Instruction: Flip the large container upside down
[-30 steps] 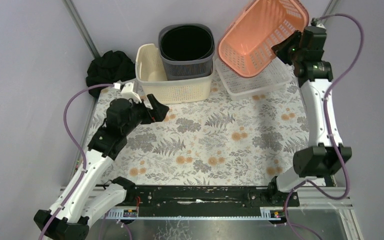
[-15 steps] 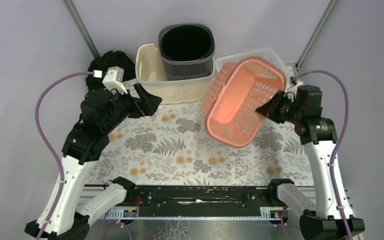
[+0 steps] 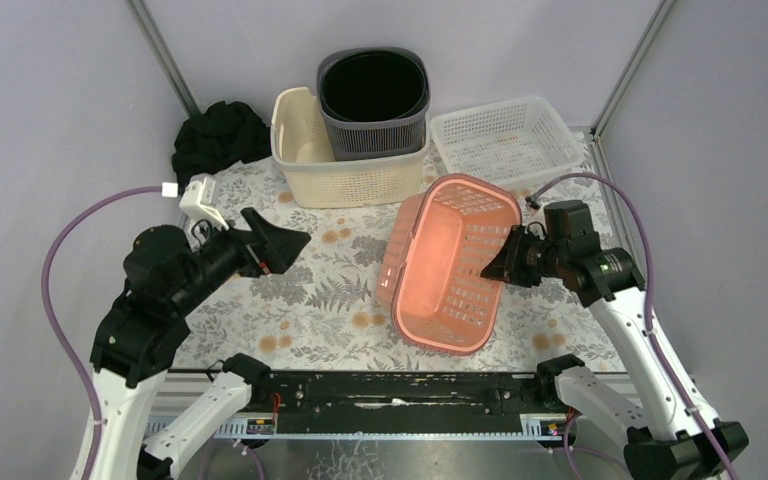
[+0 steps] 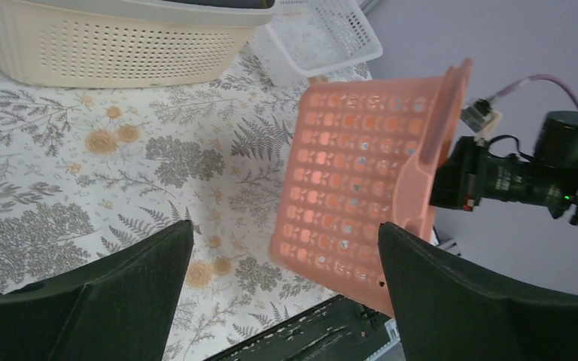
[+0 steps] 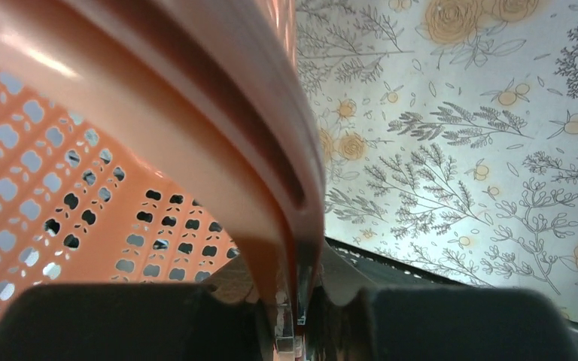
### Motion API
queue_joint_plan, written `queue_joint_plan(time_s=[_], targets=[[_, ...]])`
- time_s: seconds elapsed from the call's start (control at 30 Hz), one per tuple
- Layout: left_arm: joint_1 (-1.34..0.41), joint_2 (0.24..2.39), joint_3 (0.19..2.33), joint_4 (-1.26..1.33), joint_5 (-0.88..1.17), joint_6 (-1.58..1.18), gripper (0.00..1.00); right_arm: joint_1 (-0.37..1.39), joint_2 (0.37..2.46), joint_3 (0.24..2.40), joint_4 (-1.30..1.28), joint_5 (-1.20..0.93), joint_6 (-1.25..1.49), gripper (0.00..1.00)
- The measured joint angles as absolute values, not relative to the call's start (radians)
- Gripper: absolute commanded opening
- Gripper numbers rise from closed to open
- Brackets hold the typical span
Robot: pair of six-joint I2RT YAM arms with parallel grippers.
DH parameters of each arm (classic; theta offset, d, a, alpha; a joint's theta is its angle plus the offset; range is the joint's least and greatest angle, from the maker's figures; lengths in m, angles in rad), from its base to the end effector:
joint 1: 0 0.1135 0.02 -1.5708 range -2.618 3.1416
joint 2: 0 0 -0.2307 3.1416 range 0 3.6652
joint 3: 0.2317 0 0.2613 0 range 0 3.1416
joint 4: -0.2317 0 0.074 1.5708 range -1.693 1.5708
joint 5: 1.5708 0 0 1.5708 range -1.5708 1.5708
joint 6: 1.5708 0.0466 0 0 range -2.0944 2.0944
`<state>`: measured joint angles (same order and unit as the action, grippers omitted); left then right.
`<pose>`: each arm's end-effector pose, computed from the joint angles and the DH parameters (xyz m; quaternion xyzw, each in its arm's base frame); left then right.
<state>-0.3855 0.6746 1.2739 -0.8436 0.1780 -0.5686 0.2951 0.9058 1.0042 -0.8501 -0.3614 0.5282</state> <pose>0.1195 -0.0574 0.4216 -0.0173 0.7866 -0.3438 0.5126 0.1968 0.0771 0.2994 0.0339 0.9046 0.3078 0.2930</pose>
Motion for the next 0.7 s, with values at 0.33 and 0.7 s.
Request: queue_joint_plan(time_s=[0.33, 0.7], targets=[[-0.385, 0.580, 1.150, -0.892, 0.155, -0.609, 1.00, 0.435, 1.101, 1.041, -0.882, -0.249, 0.522, 0.00], [-0.385, 0.490, 1.045, -0.894, 0.134, -0.632, 1.00, 0.546, 1.300, 1.110, -0.871, -0.169, 0.523, 0.07]])
